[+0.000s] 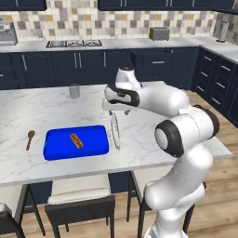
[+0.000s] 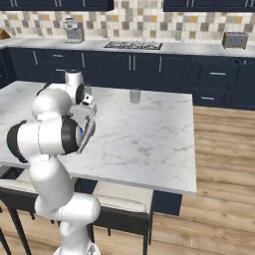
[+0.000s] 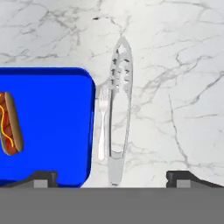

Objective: Take the tongs from the drawer on the right and place them on the dining counter next to the tray containing the hot dog.

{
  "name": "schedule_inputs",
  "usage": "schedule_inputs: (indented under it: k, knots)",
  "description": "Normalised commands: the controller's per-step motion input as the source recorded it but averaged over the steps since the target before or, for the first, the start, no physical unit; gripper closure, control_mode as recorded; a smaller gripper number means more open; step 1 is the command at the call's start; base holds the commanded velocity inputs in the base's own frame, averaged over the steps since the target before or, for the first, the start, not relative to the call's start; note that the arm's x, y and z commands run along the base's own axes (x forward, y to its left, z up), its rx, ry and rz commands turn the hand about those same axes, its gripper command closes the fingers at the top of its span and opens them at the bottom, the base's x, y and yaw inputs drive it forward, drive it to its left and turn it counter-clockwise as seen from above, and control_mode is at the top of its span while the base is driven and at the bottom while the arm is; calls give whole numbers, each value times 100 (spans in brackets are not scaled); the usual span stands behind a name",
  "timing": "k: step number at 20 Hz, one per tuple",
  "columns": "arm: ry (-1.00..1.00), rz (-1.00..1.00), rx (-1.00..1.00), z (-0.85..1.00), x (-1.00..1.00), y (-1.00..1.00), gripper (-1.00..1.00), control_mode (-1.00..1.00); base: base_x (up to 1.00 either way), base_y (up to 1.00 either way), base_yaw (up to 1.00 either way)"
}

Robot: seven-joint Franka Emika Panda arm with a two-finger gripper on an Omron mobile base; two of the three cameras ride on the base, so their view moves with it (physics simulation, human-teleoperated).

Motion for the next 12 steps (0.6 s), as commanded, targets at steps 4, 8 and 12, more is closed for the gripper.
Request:
schedule_inputs:
  k: [4, 8, 12]
  knots:
    - [-37, 8, 0, 33, -88, -24, -100, -100, 0, 0, 0]
    - [-26, 8, 0, 73, -87, -39, -100, -100, 0, 0, 0]
    - [-11, 10, 0, 83, -73, -37, -100, -100, 0, 0, 0]
